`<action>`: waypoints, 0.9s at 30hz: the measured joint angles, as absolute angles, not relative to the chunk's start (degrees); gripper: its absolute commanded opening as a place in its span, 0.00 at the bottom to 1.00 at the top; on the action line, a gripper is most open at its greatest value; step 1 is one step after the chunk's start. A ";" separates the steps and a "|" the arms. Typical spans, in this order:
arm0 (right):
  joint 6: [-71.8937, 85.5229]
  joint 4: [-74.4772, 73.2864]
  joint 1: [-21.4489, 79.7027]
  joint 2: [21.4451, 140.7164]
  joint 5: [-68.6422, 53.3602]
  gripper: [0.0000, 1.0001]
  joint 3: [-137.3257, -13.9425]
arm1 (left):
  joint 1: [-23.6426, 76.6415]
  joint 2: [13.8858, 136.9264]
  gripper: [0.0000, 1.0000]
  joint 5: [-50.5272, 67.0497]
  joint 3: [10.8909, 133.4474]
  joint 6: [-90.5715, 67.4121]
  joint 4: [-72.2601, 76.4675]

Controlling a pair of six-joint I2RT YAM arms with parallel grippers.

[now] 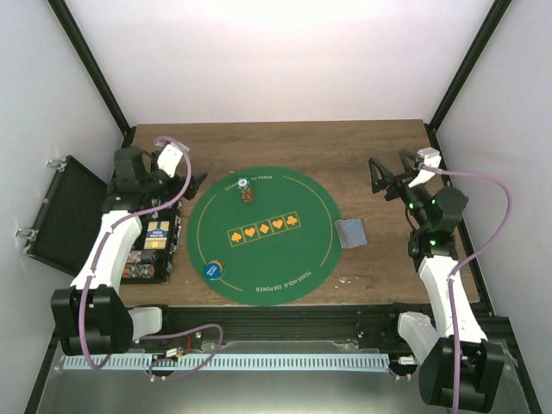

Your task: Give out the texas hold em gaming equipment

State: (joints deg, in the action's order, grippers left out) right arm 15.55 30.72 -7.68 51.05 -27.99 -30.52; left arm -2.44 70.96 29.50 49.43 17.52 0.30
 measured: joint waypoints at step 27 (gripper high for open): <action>12.62 -0.51 9.30 65.76 -41.23 1.00 -44.77 | 18.33 81.38 0.79 15.14 41.80 45.45 -50.57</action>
